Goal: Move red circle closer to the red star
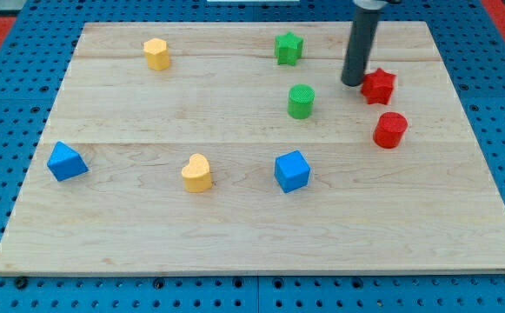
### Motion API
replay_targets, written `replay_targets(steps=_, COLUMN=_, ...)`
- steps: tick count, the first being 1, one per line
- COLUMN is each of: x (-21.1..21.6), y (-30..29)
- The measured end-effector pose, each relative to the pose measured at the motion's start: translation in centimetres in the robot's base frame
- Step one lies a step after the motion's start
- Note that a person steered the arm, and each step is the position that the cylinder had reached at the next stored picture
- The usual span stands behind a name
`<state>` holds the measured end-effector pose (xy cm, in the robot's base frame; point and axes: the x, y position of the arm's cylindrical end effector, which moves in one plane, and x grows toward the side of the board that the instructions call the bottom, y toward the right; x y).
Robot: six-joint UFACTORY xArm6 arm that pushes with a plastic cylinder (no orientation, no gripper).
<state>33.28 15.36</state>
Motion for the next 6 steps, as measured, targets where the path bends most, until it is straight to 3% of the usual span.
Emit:
replay_targets(steps=1, x=0.9, y=-4.0)
replay_targets(steps=2, x=7.0, y=-6.8)
replay_targets(steps=3, x=11.6, y=-2.2)
replay_targets(steps=4, x=13.3, y=3.7)
replay_targets(steps=6, x=10.7, y=5.3)
